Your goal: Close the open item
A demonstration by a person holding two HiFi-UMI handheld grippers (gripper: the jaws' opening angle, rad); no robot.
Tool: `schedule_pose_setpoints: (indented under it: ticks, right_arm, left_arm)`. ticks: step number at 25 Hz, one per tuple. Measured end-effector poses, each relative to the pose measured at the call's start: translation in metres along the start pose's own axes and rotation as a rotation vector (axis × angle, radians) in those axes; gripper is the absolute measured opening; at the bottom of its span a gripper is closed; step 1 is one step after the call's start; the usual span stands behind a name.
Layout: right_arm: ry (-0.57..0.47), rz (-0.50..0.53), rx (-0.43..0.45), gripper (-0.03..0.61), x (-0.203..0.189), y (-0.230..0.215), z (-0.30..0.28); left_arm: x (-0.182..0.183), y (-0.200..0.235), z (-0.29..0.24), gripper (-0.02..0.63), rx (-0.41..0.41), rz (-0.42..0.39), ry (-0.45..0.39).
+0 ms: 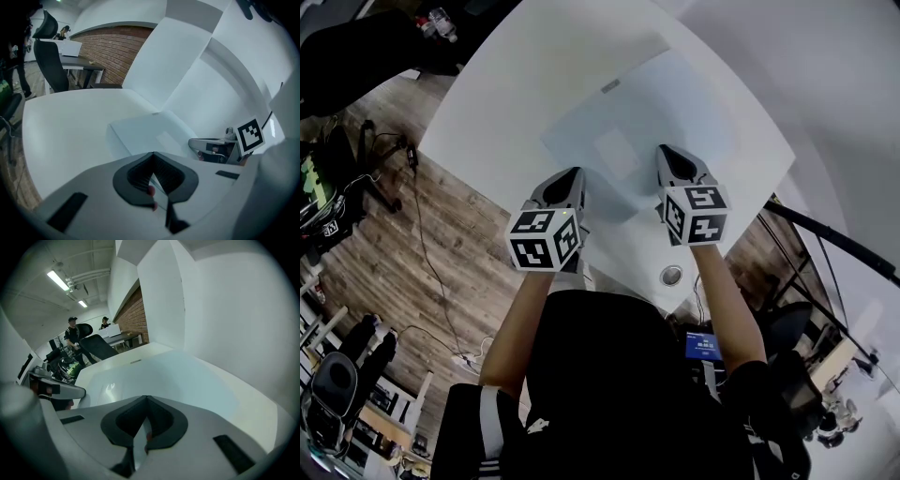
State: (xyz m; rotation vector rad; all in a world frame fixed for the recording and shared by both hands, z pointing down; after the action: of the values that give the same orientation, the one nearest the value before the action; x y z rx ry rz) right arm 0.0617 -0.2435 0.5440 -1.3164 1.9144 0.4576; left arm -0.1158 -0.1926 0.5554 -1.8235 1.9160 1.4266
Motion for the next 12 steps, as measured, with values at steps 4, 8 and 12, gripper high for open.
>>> schedule_pose_setpoints:
  ticks: [4, 8, 12]
  right_arm:
    - [0.006, -0.005, 0.002, 0.040, -0.0009, 0.0000, -0.0002]
    - [0.018, -0.008, 0.004, 0.040, -0.0014, 0.0001, -0.0028]
    - [0.030, -0.006, 0.007, 0.040, -0.0001, 0.0006, -0.0040]
  left_arm:
    - [-0.0021, 0.0023, -0.0039, 0.011, 0.003, -0.006, 0.012]
    - [-0.0019, 0.0047, -0.0063, 0.011, -0.003, -0.004, 0.017]
    - [0.0001, 0.0055, -0.0065, 0.011, -0.010, -0.001, 0.013]
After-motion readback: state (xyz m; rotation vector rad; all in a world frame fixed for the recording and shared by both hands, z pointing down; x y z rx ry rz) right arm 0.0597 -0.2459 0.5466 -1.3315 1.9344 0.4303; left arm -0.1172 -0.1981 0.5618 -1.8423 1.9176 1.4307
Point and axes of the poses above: the fingertips, and each gripper's own axes: z backward along the fingers, y to its left, x out of its top, the point moved 3 cm from there along z, backward along the fingers, and after that the axes turned 6 degrees about -y, right-handed, at the moved point
